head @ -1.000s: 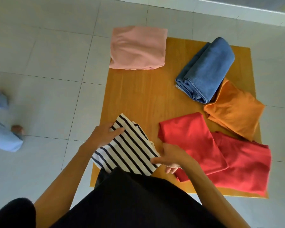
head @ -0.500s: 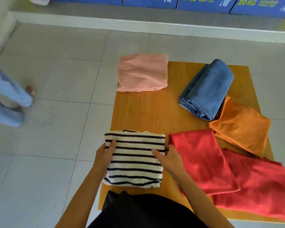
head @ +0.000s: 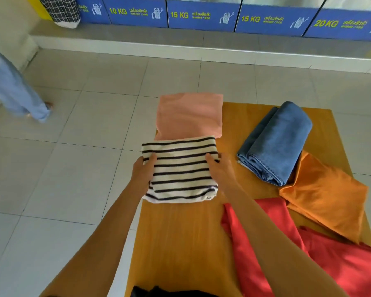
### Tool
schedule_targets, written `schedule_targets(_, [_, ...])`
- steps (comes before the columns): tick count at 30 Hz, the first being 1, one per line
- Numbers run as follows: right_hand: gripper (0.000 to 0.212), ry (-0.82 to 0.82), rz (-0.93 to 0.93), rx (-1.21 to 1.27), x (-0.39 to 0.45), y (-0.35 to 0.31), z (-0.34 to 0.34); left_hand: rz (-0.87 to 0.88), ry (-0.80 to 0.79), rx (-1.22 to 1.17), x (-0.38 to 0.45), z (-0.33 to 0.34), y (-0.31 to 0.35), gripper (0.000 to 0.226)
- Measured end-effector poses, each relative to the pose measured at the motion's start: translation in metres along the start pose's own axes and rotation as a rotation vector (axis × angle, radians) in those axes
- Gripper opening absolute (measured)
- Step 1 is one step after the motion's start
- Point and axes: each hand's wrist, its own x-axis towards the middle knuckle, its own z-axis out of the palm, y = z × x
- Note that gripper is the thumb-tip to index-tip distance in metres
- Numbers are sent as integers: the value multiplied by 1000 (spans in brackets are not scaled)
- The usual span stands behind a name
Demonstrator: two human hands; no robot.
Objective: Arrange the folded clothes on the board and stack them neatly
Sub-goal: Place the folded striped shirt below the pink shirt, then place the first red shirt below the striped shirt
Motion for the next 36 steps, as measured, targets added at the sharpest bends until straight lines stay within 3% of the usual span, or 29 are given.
schedule_targets(6, [48, 11, 81, -56, 25, 1, 4, -44, 167, 150, 31, 24, 3, 48])
schedule_targets(14, [48, 65, 54, -87, 18, 11, 3, 191, 204, 293, 26, 18, -6, 30])
schedule_targets(21, [41, 180, -6, -62, -20, 21, -21, 139, 175, 391, 7, 9, -14, 31])
schedule_targets(27, [43, 253, -37, -12, -84, 45, -52, 448, 330, 370, -54, 42, -21, 39])
schedule_targets(29, [34, 312, -44, 5, -105, 66, -60, 576, 224, 375, -76, 67, -24, 34])
schedule_targets(32, [24, 419, -31, 11, -135, 100, -70, 722, -131, 451, -105, 112, -28, 28])
schedule_targets(36, [19, 596, 48, -35, -172, 153, -86, 706, -448, 627, -133, 173, -39, 35])
